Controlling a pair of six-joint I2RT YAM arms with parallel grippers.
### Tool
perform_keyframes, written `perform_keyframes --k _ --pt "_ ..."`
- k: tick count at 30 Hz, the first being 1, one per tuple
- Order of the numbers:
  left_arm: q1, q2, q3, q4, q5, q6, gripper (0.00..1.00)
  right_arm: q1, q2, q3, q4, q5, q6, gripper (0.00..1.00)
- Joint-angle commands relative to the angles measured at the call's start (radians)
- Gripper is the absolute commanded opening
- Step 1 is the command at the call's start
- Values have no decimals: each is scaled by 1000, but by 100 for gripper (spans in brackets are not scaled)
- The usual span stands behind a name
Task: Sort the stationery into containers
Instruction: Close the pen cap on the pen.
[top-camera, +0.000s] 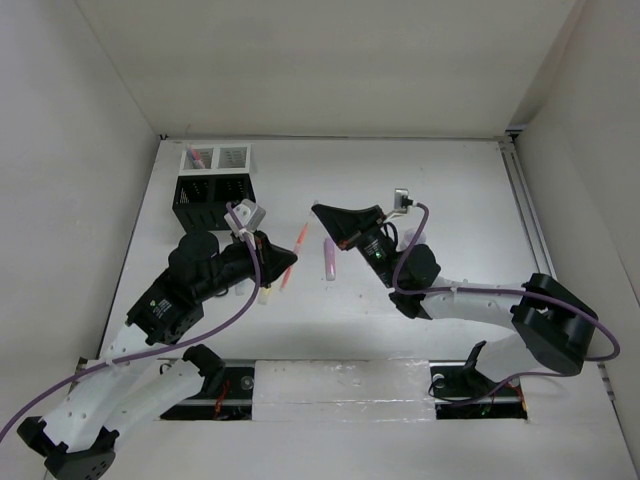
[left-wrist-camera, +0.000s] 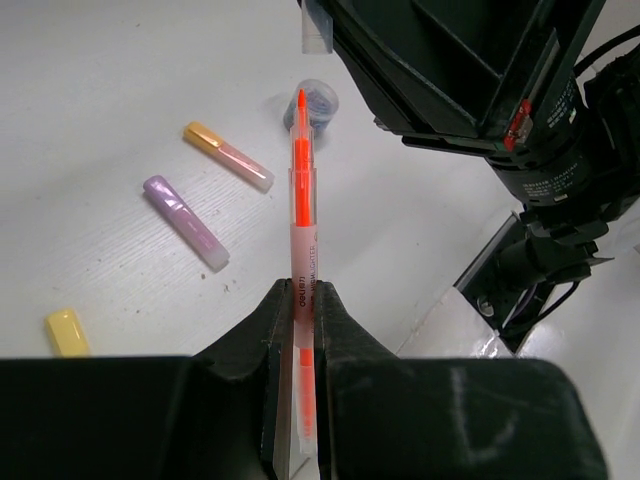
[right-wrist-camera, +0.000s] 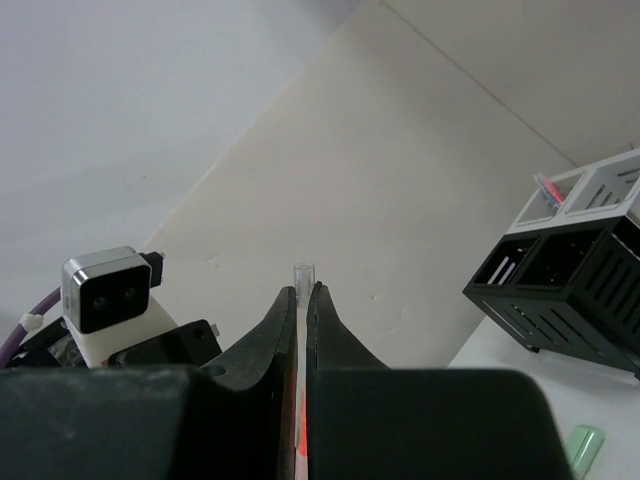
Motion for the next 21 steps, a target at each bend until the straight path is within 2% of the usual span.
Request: perform_keyframes --k 1,7,21 --pt "4 -11 0 38 -35 -12 0 11 -9 27 503 -28 15 0" --pt "4 -11 0 38 -35 -12 0 11 0 38 479 -76 33 0" --pt "4 -11 9 38 -7 -12 0 11 38 47 489 -47 15 0"
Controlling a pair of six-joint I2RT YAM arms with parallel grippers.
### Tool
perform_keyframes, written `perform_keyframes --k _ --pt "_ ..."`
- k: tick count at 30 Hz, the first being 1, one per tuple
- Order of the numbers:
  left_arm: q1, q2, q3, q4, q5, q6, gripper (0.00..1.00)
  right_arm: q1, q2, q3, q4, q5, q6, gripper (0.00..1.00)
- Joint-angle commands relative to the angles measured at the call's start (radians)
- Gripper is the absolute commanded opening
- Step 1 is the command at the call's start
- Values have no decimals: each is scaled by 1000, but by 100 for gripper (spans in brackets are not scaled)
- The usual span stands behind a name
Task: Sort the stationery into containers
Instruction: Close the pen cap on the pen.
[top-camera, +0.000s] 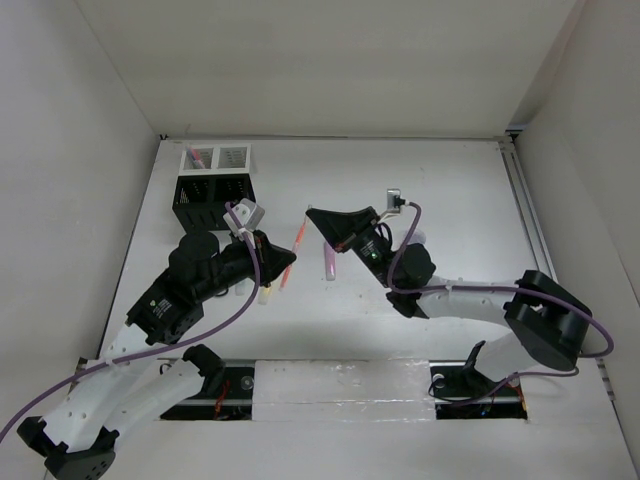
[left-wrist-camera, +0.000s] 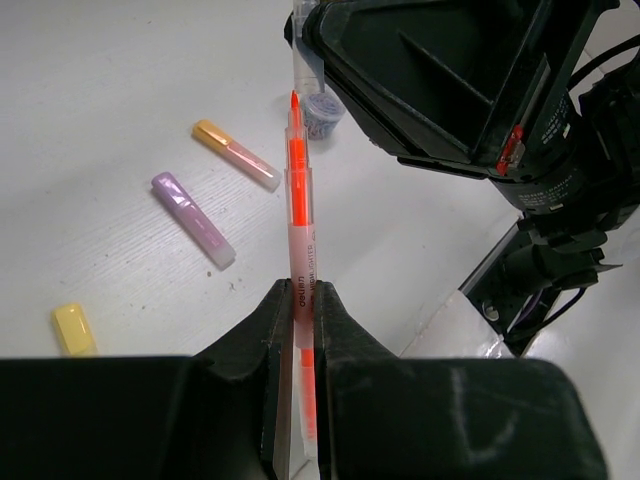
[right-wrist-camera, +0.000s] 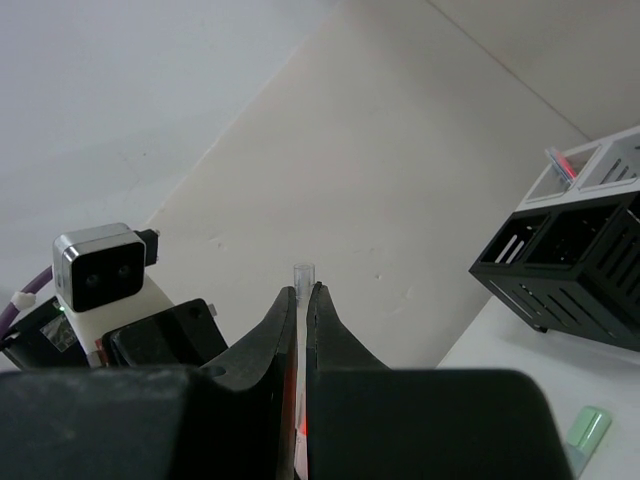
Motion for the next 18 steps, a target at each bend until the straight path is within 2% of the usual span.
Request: perform_keyframes --k 1,18 --pt "4 -11 9 42 21 -4 0 11 5 39 486 4 -8 0" --pt "4 -11 9 42 21 -4 0 -8 42 48 514 15 -17 0"
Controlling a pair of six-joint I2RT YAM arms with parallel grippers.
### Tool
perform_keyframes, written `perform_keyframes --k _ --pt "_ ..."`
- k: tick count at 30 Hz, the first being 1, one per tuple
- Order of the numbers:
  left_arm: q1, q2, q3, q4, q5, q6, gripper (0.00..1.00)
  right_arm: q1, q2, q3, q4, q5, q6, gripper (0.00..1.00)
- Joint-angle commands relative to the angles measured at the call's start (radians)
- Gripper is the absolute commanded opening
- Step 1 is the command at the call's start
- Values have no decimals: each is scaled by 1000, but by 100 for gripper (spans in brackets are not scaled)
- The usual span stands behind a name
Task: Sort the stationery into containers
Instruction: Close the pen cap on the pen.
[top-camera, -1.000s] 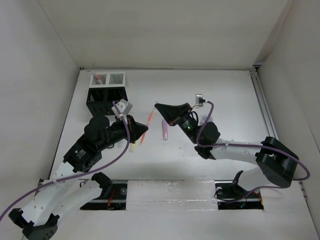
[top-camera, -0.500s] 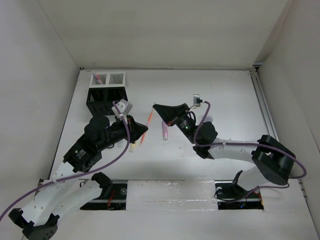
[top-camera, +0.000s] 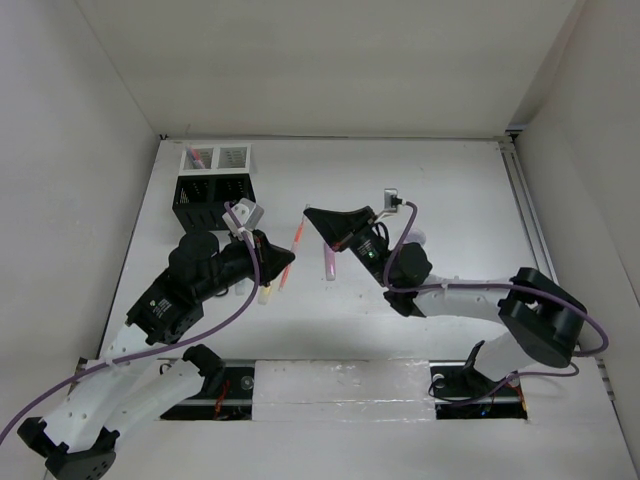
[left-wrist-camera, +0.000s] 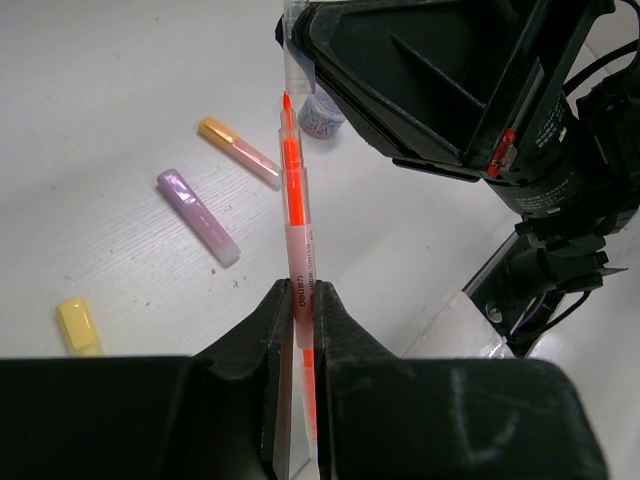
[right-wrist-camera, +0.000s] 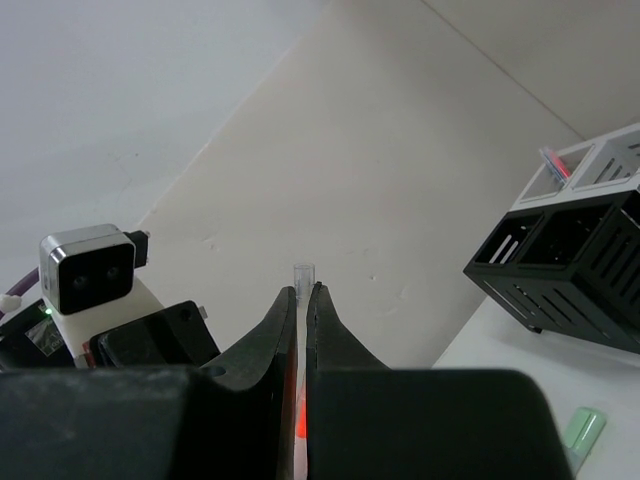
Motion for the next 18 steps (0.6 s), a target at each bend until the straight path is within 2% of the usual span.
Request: perform_keyframes --k 1,18 --pt "-2 -11 9 50 27 -2 0 -6 12 45 504 0 -14 0" --pt "-2 -2 9 50 27 -2 0 -26 -6 43 504 -20 5 0"
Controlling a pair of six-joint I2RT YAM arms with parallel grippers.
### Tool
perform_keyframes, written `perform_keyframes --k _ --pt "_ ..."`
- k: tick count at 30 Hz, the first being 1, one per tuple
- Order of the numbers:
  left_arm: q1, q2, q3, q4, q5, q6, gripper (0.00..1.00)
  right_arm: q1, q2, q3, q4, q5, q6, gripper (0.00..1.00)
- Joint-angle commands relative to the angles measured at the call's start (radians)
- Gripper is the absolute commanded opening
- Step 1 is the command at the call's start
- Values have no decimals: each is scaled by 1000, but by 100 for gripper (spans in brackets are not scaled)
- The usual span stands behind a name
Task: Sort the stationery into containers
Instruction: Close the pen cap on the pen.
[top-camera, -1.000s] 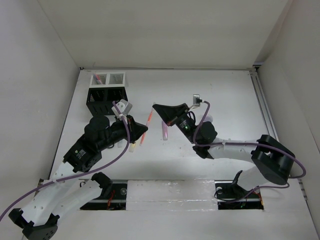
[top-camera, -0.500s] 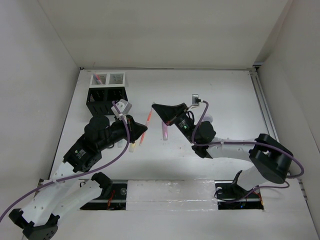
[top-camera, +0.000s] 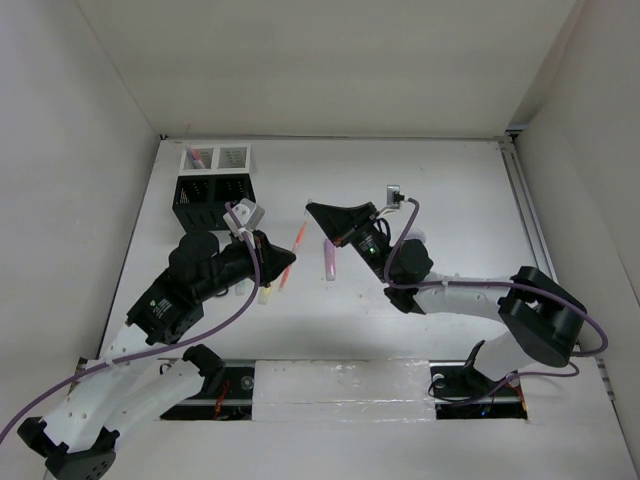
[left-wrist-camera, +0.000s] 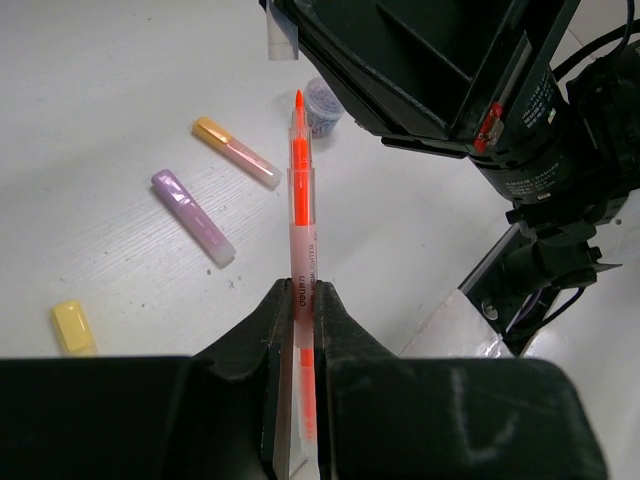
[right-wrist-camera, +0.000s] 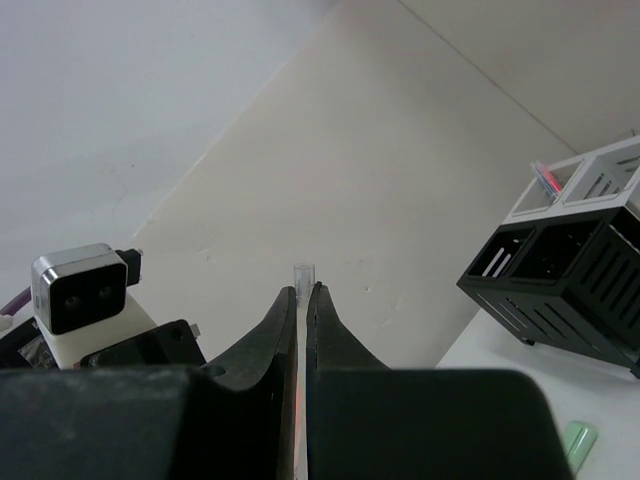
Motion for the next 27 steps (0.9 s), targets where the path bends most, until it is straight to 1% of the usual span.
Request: perform_keyframes --k 1,6,14,27 --pt "-1 -2 9 49 7 -2 0 -1 -11 28 506 -17 3 0" --pt "-1 -2 9 49 -3 -2 0 -1 10 19 506 -17 54 0" --pt "-1 -2 9 49 -35 -11 0 -1 10 9 506 -17 54 0" --pt "-1 -12 9 49 -44 -11 0 17 38 27 506 -17 63 0"
